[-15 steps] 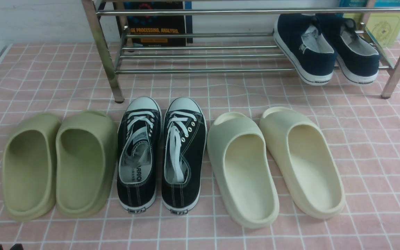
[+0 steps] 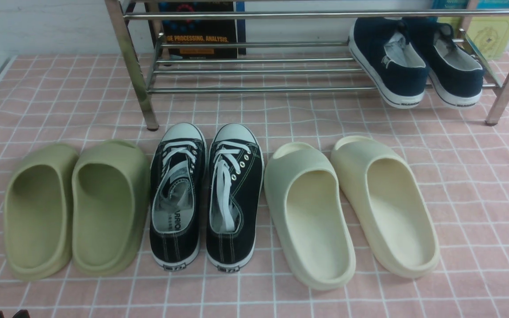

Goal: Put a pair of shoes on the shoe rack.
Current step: Use the left arm to grab the shoe closest to it

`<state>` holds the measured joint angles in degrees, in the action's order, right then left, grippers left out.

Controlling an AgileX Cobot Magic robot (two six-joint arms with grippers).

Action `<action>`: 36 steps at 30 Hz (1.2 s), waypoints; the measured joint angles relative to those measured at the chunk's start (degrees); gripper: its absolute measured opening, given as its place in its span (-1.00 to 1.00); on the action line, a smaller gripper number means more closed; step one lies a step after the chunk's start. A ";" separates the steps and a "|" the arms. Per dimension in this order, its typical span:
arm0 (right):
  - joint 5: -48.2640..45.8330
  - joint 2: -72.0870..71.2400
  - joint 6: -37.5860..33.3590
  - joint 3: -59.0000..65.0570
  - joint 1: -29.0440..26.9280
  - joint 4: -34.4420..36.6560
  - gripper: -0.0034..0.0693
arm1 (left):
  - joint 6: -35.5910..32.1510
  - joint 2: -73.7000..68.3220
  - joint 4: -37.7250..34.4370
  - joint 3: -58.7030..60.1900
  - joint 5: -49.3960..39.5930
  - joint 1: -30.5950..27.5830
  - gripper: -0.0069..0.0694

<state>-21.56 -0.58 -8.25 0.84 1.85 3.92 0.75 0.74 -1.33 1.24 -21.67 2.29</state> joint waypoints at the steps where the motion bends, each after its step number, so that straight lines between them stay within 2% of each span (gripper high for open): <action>1: 0.00 0.00 0.00 0.00 0.00 0.00 -0.63 | 0.00 0.00 0.00 0.00 0.00 0.00 -0.19; 36: 0.00 0.00 0.00 0.00 0.00 -1.27 -0.62 | 0.00 0.00 0.00 0.00 0.00 0.00 -0.19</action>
<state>-21.56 -0.58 -8.25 0.84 1.85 2.64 0.75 0.74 -1.33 1.24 -21.67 2.29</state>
